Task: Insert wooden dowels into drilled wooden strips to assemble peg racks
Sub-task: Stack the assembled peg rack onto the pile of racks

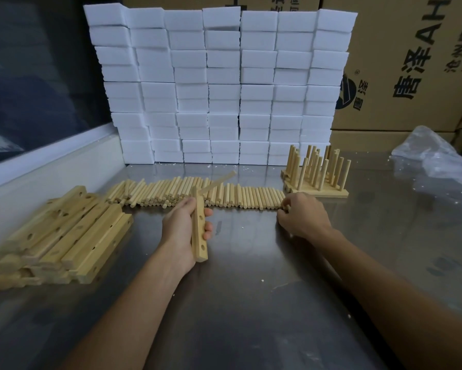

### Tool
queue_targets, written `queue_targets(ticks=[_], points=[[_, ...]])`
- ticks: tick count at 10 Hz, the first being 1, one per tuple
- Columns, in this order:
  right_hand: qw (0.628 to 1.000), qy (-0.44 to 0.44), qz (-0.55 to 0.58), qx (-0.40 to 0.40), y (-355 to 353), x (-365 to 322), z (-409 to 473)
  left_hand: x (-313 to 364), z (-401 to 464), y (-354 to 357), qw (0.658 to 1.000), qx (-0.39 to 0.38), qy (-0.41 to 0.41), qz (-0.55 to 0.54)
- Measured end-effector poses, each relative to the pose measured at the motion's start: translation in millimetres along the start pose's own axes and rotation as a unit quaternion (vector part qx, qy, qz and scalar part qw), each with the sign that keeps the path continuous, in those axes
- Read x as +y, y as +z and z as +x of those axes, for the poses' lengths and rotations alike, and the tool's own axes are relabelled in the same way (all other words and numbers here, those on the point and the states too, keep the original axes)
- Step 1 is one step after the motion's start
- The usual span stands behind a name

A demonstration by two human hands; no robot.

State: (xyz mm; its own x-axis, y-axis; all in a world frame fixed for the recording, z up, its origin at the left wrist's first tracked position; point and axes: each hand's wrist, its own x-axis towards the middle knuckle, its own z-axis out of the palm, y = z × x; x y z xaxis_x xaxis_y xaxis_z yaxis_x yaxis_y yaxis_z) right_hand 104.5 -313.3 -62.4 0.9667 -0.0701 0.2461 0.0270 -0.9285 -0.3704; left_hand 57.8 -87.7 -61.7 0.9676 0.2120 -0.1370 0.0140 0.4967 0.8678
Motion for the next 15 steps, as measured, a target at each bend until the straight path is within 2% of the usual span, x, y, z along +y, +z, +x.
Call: queue_targets(ticks=[3,5,6,7,8,10,12,15], points=[[0.997,0.031,0.072,0.005,-8,8,3,2,-1,0,1.000,0.002,-0.005,0.000],[0.997,0.063,0.037,-0.030,-25,8,10,2,-2,0,1.000,0.005,-0.008,-0.003],[0.993,0.059,0.088,-0.051,-30,2,11,2,-1,0,1.000,0.006,-0.006,0.000],[0.972,0.050,0.214,-0.076,-32,-9,8,2,-1,0,1.000,0.006,-0.006,0.000],[0.959,0.020,0.273,-0.072,-32,-20,4,2,-2,0,1.000,0.006,-0.007,0.000],[0.958,-0.050,0.282,0.025,-32,-38,-3,2,-1,0,1.000,0.003,-0.003,-0.004],[0.939,-0.059,0.332,0.060,-32,-49,-10,1,1,0,1.000,0.003,-0.003,-0.002],[0.932,-0.102,0.343,0.054,-37,-58,-19,2,-1,1,1.000,0.010,-0.005,-0.003]])
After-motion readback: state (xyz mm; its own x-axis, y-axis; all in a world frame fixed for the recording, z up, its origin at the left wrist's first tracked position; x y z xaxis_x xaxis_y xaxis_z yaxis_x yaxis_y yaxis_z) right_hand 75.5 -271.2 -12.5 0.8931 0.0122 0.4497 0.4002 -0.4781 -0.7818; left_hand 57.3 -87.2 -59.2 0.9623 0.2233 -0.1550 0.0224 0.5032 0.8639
